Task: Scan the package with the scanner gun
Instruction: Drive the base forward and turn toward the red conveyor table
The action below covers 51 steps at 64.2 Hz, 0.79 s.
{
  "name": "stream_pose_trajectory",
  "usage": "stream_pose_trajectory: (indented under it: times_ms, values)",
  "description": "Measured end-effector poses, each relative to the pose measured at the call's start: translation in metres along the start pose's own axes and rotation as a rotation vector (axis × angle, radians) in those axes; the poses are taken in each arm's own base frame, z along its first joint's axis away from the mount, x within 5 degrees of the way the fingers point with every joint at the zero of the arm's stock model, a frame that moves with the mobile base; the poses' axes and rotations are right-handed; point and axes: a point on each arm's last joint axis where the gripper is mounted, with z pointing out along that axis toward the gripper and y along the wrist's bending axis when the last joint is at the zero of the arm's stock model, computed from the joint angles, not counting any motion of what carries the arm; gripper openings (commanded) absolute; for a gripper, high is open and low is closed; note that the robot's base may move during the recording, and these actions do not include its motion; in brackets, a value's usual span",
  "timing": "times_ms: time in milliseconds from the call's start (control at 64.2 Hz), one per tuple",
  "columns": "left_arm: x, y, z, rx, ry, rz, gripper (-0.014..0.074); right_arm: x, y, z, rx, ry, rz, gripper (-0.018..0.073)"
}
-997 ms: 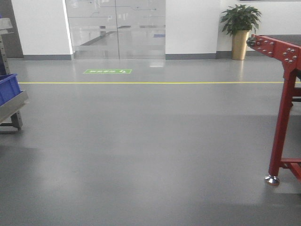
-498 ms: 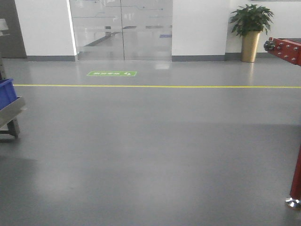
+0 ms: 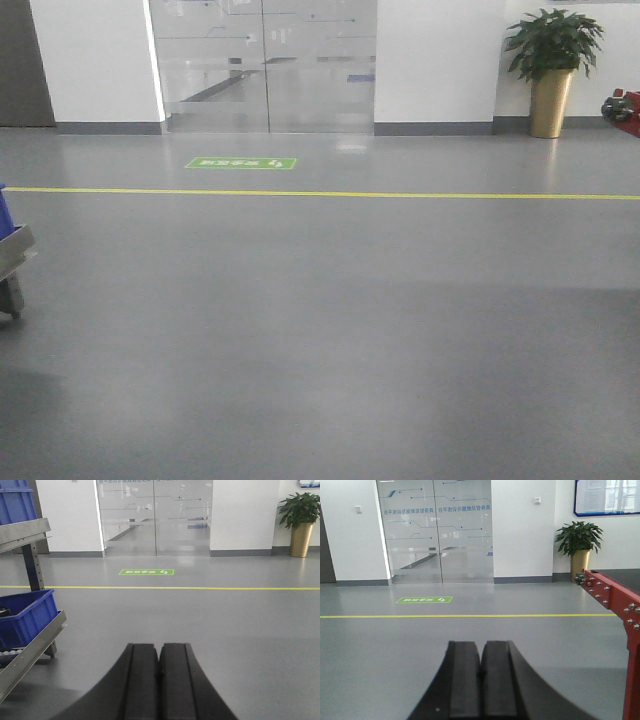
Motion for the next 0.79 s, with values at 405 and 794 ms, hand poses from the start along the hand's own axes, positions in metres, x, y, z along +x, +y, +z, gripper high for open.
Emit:
stream_pose_trajectory:
  times_ms: [405, 794]
  values:
    - [0.0000, 0.0000, 0.0000, 0.000, 0.000, 0.000, -0.0111, 0.0000, 0.0000, 0.0000, 0.000, 0.000, 0.000, -0.0155]
    - [0.0000, 0.0000, 0.0000, 0.000, 0.000, 0.000, -0.0111, 0.0000, 0.0000, 0.0000, 0.000, 0.000, 0.000, -0.0155]
